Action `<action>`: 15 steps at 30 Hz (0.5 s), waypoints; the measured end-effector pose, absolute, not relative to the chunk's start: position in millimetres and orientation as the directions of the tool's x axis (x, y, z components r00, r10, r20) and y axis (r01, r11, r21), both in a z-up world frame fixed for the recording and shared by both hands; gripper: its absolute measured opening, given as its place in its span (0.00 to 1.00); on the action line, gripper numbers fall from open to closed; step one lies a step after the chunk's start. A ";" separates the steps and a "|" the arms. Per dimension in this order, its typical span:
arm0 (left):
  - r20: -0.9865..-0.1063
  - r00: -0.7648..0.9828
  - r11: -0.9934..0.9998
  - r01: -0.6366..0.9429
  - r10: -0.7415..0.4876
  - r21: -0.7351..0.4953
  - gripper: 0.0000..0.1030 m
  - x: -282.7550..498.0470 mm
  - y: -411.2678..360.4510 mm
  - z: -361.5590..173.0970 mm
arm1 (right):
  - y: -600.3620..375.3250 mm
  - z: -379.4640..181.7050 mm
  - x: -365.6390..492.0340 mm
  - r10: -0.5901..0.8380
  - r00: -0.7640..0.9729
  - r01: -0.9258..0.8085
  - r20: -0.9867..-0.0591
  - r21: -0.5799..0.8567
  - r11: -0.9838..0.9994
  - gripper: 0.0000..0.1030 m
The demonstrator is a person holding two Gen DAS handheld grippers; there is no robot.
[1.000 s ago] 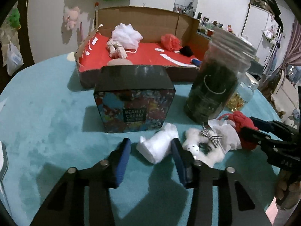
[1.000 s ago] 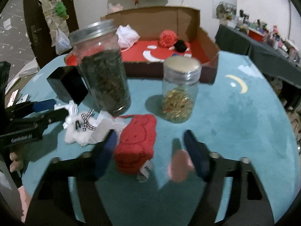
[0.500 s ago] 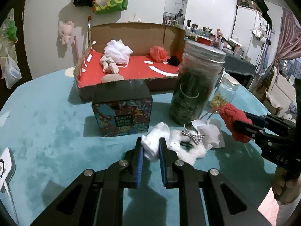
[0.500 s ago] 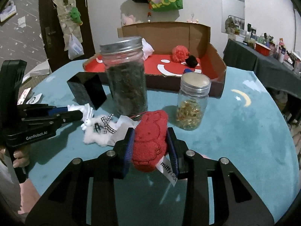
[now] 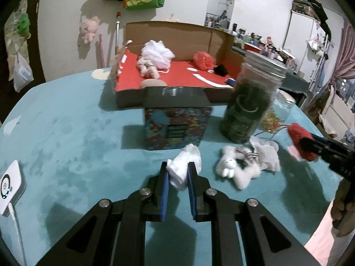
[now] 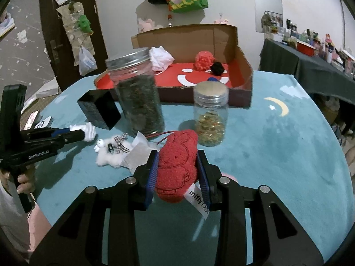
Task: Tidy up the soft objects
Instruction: 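Carry the white cloth and red sock over the box and lower them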
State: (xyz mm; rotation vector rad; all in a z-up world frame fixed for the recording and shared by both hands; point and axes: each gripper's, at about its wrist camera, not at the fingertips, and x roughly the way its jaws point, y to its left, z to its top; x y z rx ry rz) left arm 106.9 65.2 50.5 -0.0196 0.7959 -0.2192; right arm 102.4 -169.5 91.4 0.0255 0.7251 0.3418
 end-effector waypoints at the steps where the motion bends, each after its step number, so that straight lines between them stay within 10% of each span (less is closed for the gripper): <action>1: -0.707 0.680 0.979 0.180 -0.195 -0.097 0.16 107.0 68.3 50.5 | -173.2 91.7 102.4 0.313 0.696 -0.293 -0.646 0.143 0.946 0.31; 15: -0.694 0.693 0.978 0.189 -0.196 -0.088 0.16 126.7 120.1 59.7 | -232.9 89.4 118.1 0.365 0.660 -0.271 -0.657 0.244 0.931 0.31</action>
